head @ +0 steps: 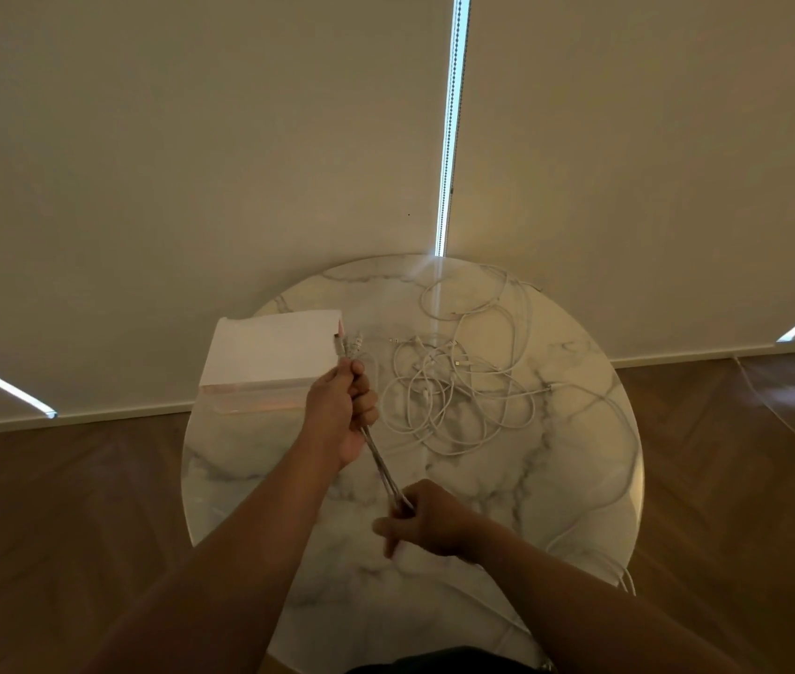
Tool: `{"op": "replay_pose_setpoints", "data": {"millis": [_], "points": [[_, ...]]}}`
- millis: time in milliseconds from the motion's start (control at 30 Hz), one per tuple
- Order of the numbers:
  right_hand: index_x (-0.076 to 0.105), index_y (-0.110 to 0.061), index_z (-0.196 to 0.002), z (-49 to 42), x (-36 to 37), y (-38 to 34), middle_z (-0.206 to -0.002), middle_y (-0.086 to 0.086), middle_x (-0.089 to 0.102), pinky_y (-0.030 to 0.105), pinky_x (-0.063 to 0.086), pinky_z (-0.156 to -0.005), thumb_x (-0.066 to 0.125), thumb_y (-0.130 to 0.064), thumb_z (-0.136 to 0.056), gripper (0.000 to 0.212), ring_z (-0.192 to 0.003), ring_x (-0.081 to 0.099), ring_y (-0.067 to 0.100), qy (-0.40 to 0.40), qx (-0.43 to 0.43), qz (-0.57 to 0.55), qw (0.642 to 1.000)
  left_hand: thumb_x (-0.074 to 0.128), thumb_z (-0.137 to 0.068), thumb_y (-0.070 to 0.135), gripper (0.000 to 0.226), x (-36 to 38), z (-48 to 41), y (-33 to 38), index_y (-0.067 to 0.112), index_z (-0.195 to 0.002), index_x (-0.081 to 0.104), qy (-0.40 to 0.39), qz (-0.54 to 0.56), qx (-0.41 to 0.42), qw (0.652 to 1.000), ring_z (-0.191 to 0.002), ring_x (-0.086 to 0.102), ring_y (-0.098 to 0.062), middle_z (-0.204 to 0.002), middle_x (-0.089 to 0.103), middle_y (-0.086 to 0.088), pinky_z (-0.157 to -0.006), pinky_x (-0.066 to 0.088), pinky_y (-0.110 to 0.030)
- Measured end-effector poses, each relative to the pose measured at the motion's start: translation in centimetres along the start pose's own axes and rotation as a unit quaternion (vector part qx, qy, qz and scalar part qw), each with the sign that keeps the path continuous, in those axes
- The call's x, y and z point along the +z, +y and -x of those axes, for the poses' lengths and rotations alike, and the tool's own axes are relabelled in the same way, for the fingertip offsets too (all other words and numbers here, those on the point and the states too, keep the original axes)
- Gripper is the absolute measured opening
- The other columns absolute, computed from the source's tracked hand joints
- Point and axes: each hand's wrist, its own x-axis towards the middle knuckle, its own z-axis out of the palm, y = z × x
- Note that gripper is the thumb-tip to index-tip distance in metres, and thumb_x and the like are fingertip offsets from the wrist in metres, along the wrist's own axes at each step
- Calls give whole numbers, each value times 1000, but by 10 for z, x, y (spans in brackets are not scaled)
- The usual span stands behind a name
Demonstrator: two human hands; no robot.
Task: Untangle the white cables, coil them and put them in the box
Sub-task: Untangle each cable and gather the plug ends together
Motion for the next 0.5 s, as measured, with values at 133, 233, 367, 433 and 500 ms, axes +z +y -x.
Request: {"op": "replay_pose_setpoints", "data": {"millis": [133,233,367,433,500], "points": [[51,-18,-49,15,-15,34,-46,-7,54,16,42,-54,63,-42,-91,50,-43,50,1,4,97,126,987,28,-108,28,40,-27,-17,26,16,-75,47,46,-25,41,998,-33,19,-4,-46,32,8,-33,14,-17],[55,-15,-58,28,-25,59,-55,-1,57,19,45,-59,63,-47,-88,44,-52,53,6,-51,148,227,961,29,-108,29,40,-47,-26,39,16,-75,48,79,-54,61,994,-33,20,-4,-45,34,8,-33,14,-16],[72,-1,-96,47,-36,72,-92,17,73,22,44,-69,66,-42,-88,42,-79,64,18,-146,180,296,927,31,-107,29,38,-63,-31,46,16,-76,49,113,-100,67,986,-34,21,-4,-45,34,9,-33,15,-15],[71,3,-99,51,-38,71,-95,21,71,28,44,-72,65,-47,-87,51,-83,64,27,-157,190,300,921,31,-107,28,38,-69,-32,45,15,-77,49,129,-121,70,982,-33,22,-4,-46,34,8,-33,15,-15],[68,5,-94,48,-41,65,-86,23,69,31,47,-69,57,-52,-90,58,-79,66,30,-123,189,307,925,32,-107,27,37,-72,-32,40,15,-77,49,139,-135,69,979,-33,22,-4,-46,34,7,-33,16,-16]]}}
